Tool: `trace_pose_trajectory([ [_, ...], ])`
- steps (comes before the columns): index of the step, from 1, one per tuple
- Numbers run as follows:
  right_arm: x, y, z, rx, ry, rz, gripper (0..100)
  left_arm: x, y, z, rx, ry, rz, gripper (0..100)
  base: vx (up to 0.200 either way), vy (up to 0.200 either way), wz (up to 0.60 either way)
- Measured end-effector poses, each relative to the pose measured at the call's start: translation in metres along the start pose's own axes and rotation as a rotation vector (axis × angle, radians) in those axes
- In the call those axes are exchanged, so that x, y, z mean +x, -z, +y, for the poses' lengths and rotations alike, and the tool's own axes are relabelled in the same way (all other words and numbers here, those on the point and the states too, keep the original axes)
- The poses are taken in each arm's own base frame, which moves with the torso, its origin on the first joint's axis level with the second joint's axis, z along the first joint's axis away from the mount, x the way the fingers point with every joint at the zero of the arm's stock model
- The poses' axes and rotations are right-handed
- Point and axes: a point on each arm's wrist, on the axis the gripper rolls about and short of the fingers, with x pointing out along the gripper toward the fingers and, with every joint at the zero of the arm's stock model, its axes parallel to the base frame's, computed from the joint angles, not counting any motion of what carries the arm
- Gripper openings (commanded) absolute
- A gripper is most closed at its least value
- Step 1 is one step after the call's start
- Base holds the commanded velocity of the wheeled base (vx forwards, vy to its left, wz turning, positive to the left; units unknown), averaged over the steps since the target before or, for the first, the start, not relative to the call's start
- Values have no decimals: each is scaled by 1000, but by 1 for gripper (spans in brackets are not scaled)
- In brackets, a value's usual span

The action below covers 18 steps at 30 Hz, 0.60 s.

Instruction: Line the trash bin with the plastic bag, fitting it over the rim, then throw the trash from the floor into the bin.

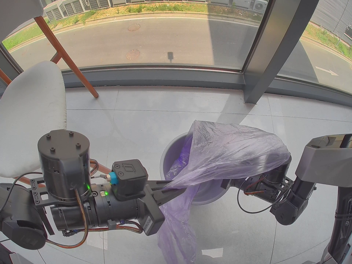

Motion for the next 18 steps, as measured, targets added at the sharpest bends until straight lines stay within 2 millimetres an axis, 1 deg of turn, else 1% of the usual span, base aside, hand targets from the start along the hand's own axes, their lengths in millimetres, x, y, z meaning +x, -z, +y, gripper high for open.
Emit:
trace_pose_trajectory([
  [3,-8,4,-2,3,20,26,0,0,0,0,0,0,0,0,0,0,0],
  [6,-19,1,-15,10,72,25,0,0,1,0,0,0,5,0,0,0,0],
  [10,-34,-12,-37,4,148,-10,0,0,3,-1,-1,3,13,0,0,0,0],
  [13,-47,-25,-59,-5,207,-50,0,-1,5,-2,3,9,16,0,0,0,0],
  [15,-53,-34,-70,-13,209,-71,0,-1,6,-3,8,22,19,0,0,0,0],
  [18,-54,-47,-80,-32,178,-99,0,-1,8,-5,25,63,19,0,0,0,0],
])
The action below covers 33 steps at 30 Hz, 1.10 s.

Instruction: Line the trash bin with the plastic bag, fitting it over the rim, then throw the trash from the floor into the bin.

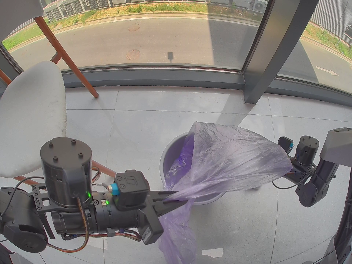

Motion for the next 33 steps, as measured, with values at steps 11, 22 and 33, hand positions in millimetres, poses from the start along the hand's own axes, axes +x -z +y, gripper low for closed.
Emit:
trace_pose_trajectory([
  [11,37,-24,-7,-62,-97,-113,0,2,8,-3,23,58,18,0,0,0,0],
  [22,78,-9,17,-85,-220,-121,0,5,7,-1,16,53,20,0,0,0,0],
  [33,77,35,51,-105,-289,17,0,17,-11,15,23,6,-27,0,0,0,0],
])
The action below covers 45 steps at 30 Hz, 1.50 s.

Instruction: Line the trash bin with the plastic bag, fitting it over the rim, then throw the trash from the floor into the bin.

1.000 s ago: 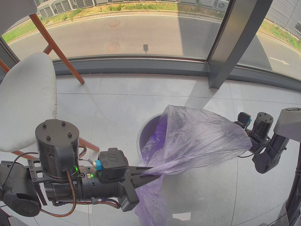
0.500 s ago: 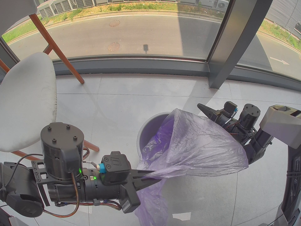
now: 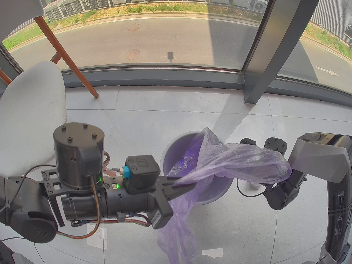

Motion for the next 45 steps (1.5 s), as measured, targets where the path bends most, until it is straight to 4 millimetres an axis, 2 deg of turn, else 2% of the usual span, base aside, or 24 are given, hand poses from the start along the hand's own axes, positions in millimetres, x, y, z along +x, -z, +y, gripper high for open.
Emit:
trace_pose_trajectory([
  [13,5,31,4,-11,28,68,0,34,-21,31,0,-112,-39,0,0,0,0],
  [18,5,20,-12,-19,103,12,0,43,-26,38,-3,-143,-51,0,0,0,0],
  [23,-12,-10,-41,-30,201,-74,0,48,-28,41,-11,-151,-57,0,0,0,0],
  [28,-30,-33,-41,50,226,-124,0,49,-28,42,-23,-151,-56,0,0,0,0],
  [35,-52,-24,-8,143,214,-40,0,50,-26,41,-28,-151,-51,0,0,0,0],
  [38,-61,-20,1,153,225,-11,0,50,-24,42,-30,-154,-46,0,0,0,0],
  [41,-72,-24,-6,141,267,-16,0,50,-22,46,-27,-171,-37,0,0,0,0],
  [45,-94,-29,-26,115,360,-28,0,49,-19,51,-29,-218,-20,0,0,0,0],
])
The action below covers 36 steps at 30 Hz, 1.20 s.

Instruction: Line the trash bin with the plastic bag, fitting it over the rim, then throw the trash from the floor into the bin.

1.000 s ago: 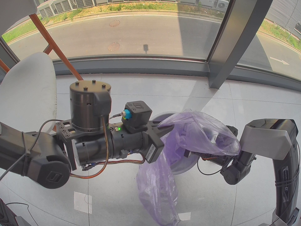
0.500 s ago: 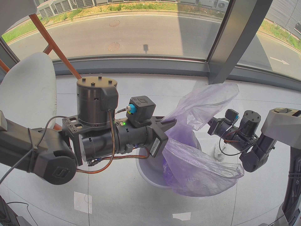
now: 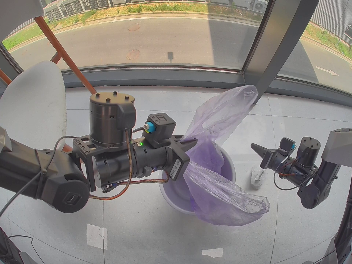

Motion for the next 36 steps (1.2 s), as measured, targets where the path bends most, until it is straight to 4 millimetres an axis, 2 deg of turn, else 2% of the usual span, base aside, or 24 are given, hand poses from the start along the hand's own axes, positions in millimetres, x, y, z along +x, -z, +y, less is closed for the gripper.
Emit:
trace_pose_trajectory([
  [4,-20,2,-23,-30,84,27,0,1,2,3,-3,-33,12,0,0,0,0],
  [8,-44,14,-33,-35,99,117,0,2,4,5,-7,-58,23,0,0,0,0],
  [14,-87,44,-23,-59,-61,329,0,2,5,6,-29,-103,38,0,0,0,0],
  [17,-99,55,-14,-92,-164,397,0,2,7,5,-45,-120,47,0,0,0,0],
  [25,-96,73,13,-117,-319,491,0,1,11,4,-59,-135,64,0,0,0,0],
  [31,-79,87,37,-157,-459,530,0,2,13,4,-62,-137,71,0,0,0,0],
  [36,-62,97,49,-183,-533,536,0,3,14,4,-69,-138,74,0,0,0,0],
])
